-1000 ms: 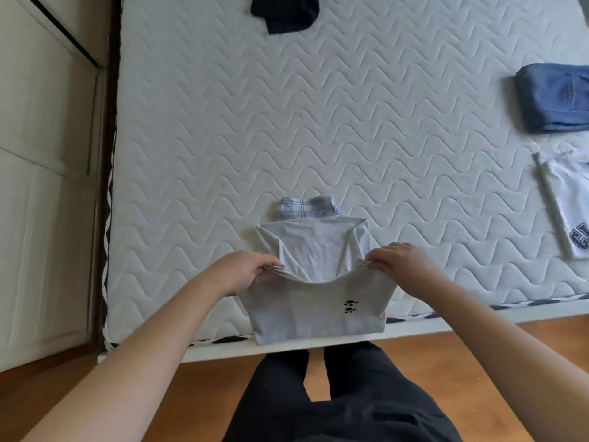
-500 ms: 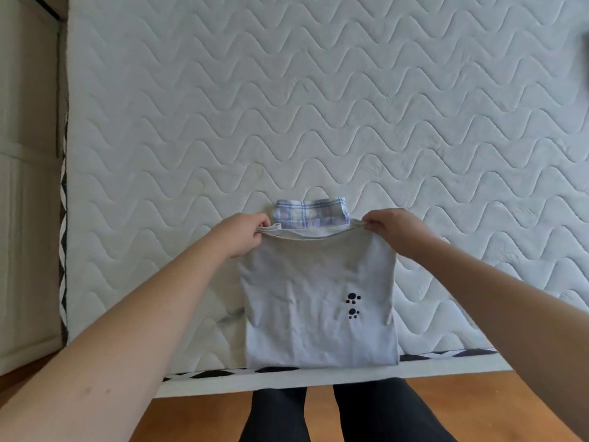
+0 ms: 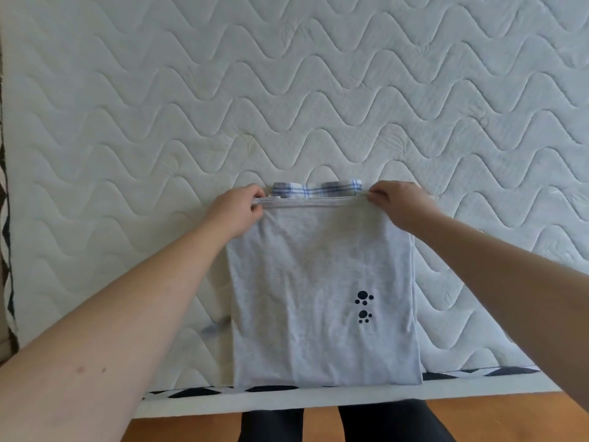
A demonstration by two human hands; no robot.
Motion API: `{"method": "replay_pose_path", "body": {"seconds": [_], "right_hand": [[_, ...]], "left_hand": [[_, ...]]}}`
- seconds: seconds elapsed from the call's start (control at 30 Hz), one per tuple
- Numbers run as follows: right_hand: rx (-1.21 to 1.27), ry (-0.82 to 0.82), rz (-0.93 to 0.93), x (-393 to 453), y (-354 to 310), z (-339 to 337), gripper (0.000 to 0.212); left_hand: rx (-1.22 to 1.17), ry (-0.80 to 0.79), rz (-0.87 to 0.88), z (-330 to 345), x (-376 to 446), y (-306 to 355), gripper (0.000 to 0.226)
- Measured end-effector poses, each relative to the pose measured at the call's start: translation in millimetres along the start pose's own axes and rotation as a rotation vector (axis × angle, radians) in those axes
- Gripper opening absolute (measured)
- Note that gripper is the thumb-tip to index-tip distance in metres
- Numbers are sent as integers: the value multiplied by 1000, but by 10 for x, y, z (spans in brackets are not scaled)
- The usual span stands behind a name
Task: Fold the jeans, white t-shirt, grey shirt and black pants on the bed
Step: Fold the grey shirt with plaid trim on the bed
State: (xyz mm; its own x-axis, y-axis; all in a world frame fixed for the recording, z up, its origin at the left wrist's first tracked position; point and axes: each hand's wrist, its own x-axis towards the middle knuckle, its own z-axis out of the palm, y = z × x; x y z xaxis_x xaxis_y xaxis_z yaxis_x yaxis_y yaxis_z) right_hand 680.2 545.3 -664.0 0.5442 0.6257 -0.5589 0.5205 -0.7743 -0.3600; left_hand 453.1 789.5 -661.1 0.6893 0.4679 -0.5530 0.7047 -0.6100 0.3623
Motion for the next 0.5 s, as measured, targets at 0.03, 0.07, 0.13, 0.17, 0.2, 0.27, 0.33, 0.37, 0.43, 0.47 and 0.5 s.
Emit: {"method": "replay_pose_path", "body": {"seconds": [0.03,0.07,0.13,0.17,0.2,0.27,0.33,0.37,0.43,0.47,0.5], "right_hand": [[31,-32,16,29,10,-11,34],[55,-78,23,51,10,-35,39],[25,-184,0,93,-22,-94,53],[-23,-223,-18,111,-47,-110,56],[-70,-249,-36,127,-74,-118,56],[-110,-276,-58,133,-136,-118,47],[-85,-253,-75,86,-172,-124,35],[-70,-233,-86,34,-179,-134,29],[-65,-206,-121,-114,-202,-184,26],[-76,-198,-141,-197,-221,-221,28],[-93,-189,-159,-291,-251,-276,30]], "left_hand": [[15,-18,-15,6,42,1,28],[41,-68,-31,-3,82,9,40],[102,-238,-38,-62,155,34,62],[126,-317,-23,-98,180,52,61],[145,-371,-9,-122,200,68,56],[180,-394,-8,-140,224,91,47],[218,-342,10,-135,203,128,33],[221,-317,28,-129,172,147,30],[191,-295,74,-150,62,175,32],[170,-295,95,-193,-16,190,34],[155,-289,120,-258,-109,211,33]]}}
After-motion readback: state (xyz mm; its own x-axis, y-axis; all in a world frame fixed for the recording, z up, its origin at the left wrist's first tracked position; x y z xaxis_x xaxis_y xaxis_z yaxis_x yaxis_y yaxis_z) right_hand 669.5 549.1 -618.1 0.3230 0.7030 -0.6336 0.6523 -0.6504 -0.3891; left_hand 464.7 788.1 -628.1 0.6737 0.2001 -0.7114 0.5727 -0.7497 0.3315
